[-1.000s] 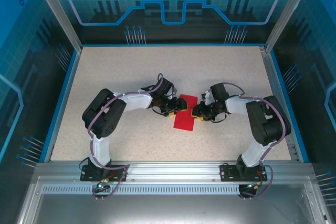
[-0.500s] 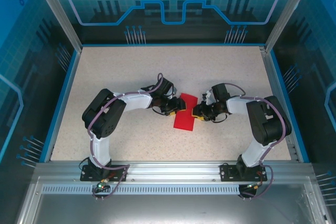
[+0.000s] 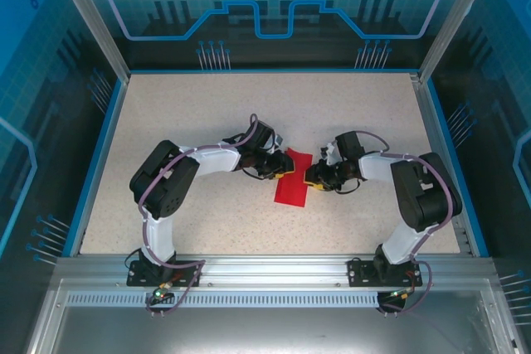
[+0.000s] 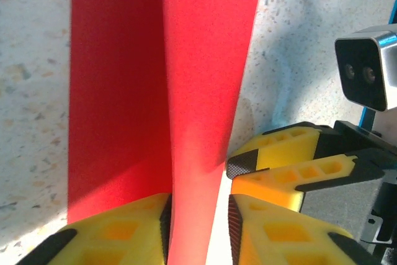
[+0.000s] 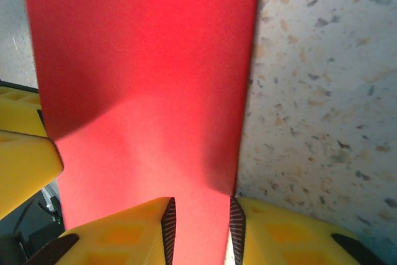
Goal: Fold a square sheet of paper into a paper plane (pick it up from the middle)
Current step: Fold the triangle a second time at the center of the table.
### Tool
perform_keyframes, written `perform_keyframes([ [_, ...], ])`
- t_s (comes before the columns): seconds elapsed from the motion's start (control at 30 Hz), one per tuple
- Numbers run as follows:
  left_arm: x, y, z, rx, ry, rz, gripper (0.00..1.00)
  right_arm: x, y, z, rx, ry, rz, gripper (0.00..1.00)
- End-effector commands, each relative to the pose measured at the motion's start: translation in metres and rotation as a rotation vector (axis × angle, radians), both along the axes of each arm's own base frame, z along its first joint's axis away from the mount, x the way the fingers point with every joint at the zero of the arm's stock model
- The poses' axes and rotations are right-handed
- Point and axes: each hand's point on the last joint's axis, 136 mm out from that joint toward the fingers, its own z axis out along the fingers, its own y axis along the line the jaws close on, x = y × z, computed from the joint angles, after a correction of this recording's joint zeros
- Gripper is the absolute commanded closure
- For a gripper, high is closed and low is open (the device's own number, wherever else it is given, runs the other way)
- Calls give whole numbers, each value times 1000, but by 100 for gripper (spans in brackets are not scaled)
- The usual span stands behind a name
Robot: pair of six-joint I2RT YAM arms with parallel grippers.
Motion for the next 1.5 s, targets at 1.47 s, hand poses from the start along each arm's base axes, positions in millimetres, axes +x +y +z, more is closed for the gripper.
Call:
perform_keyframes([
  [1.47, -3, -2, 8, -70, 61, 6, 82, -64, 79, 50, -938, -699, 457, 48],
])
